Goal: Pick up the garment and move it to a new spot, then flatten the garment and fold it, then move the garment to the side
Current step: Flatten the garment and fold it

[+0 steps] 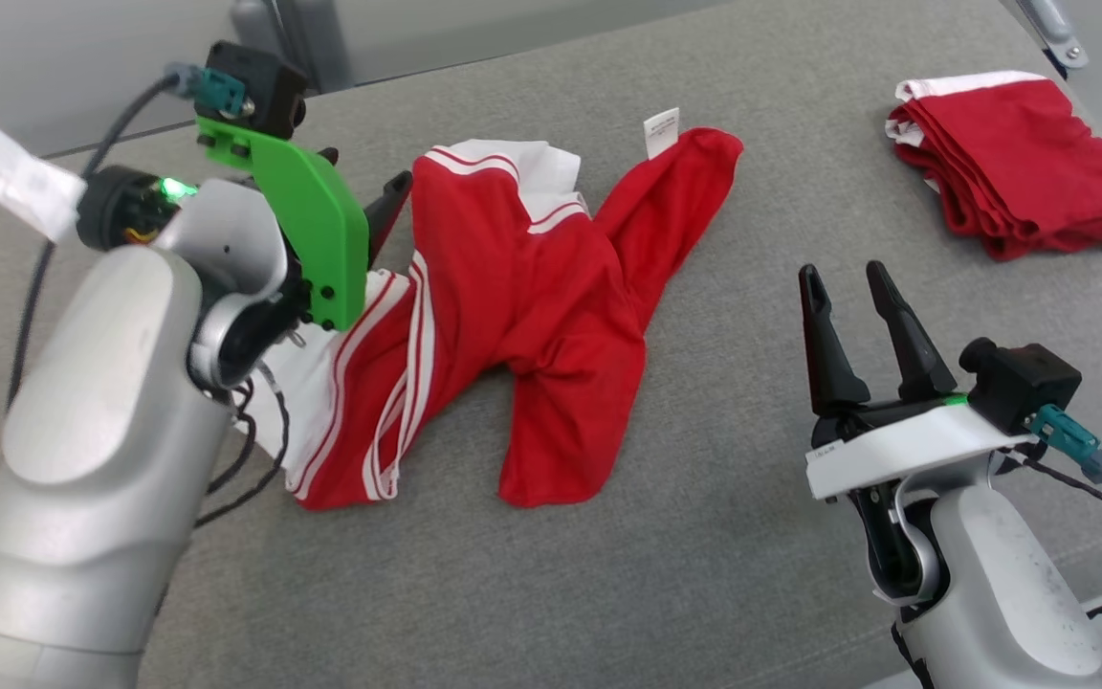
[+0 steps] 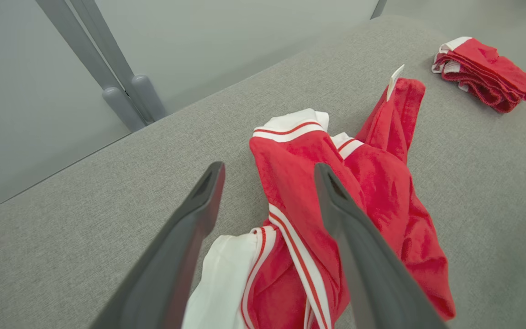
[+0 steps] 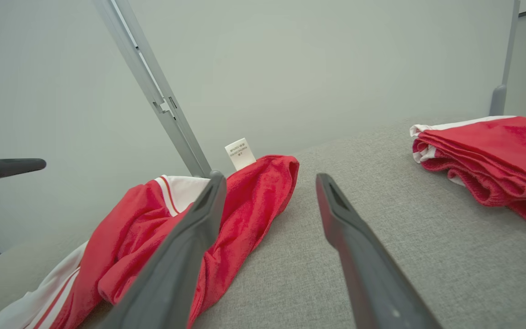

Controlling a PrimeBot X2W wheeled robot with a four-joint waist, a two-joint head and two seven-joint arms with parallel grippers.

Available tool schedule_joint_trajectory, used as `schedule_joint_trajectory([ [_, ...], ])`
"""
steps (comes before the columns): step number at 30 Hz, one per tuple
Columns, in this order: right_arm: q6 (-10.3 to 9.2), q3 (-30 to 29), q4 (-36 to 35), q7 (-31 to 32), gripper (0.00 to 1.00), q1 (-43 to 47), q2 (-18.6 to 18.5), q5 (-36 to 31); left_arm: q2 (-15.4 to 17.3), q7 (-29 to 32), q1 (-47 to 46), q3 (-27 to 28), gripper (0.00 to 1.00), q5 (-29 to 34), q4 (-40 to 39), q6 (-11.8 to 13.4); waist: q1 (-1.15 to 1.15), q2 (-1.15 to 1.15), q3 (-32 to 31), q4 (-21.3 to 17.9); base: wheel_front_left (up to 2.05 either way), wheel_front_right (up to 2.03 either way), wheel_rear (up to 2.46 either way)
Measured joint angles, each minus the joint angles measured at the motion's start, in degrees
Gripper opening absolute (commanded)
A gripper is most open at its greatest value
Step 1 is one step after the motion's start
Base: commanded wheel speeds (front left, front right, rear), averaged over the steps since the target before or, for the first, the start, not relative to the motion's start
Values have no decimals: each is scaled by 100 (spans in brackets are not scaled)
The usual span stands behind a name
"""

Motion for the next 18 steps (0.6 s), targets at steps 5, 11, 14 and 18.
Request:
schedule_joint_trajectory([
  [5, 0, 64, -137, -1, 100, -99, 79, 59, 205, 878, -553, -349, 100, -416, 290, -1, 0, 0, 317, -408, 0, 0, 0],
  [11, 0, 124, -208, 0, 100, -203, 104, 176, 292, 1078, -990, -515, 100, -545, 748, -1, 0, 0, 635, -830, 0, 0, 0],
  [14, 0, 202, -241, 0, 100, -208, 107, 313, 240, 988, -1193, -525, 100, -550, 1002, -1, 0, 0, 784, -998, 0, 0, 0],
  [18, 0, 245, -265, -1, 100, -246, 110, 392, 138, 866, -1426, -475, 100, -652, 1303, 0, 0, 0, 963, -1182, 0, 0, 0],
])
